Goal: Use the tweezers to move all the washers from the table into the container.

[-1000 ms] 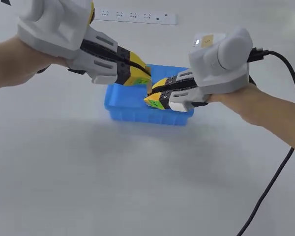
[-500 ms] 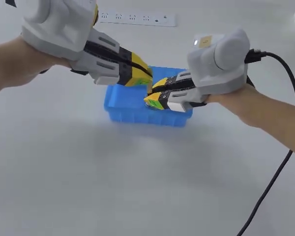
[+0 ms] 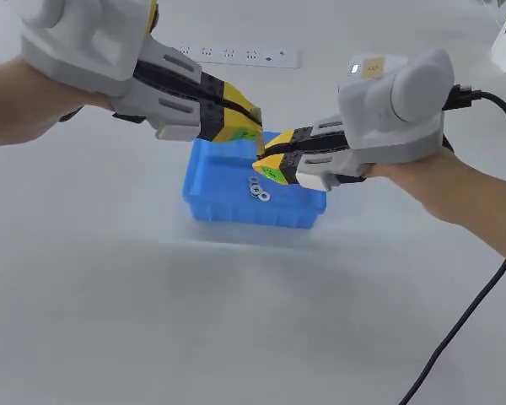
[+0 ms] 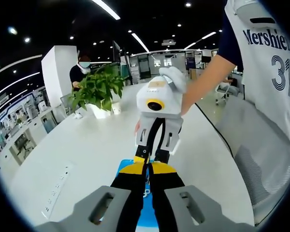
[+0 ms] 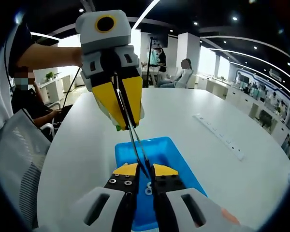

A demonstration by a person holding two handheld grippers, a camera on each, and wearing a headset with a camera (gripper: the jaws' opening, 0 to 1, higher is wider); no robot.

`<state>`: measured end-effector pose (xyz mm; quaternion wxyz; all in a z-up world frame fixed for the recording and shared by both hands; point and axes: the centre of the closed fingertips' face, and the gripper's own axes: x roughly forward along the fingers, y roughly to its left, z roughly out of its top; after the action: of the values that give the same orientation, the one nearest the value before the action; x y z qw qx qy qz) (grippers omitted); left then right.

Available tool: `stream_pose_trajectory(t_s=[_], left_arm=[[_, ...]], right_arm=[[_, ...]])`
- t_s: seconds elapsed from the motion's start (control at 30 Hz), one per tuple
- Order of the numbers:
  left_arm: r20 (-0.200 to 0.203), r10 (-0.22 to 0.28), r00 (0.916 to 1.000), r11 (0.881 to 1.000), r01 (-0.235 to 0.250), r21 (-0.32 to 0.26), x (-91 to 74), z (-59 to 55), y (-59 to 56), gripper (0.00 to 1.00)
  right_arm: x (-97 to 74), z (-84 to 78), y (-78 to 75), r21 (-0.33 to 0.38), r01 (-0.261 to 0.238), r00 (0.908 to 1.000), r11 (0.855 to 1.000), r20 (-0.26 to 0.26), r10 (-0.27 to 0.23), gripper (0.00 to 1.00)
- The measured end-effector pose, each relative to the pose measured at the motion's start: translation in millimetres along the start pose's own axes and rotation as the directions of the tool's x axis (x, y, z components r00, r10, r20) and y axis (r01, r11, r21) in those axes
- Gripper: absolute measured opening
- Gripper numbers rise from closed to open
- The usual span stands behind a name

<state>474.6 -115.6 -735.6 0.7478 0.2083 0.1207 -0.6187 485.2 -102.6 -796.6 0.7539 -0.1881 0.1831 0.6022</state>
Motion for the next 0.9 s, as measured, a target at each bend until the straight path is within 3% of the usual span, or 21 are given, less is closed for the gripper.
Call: stream_pose_trajectory(t_s=[0.4,0.57,0.73,0.9], left_arm=[[-0.011,0.027,0.9996,0.997,-0.026,0.067,-17.9,25.9,-25.6,0.06],[0.003,0.041,0.9991,0.996,-0.041,0.074,-24.4,33.3,-46.4,0.06],[0.004,0.048,0.9989,0.998,-0.048,0.041,-26.9,23.0,-65.8,0.06],[0.041,0.043,0.9983,0.999,-0.042,-0.009,-25.0,15.7,-86.4,0.06]], right_arm=[[-26.4,21.3,20.8,-0.049,0.036,0.9993,0.998,0.013,-0.036,0.09],[-35.5,23.7,38.1,-0.088,0.039,0.9992,0.995,-0.005,-0.039,0.09],[-43.5,11.1,58.8,-0.118,0.021,0.9979,0.993,-0.059,-0.028,0.07],[-45.2,0.3,73.7,-0.111,0.0,0.9965,0.994,-0.083,-0.009,0.07]])
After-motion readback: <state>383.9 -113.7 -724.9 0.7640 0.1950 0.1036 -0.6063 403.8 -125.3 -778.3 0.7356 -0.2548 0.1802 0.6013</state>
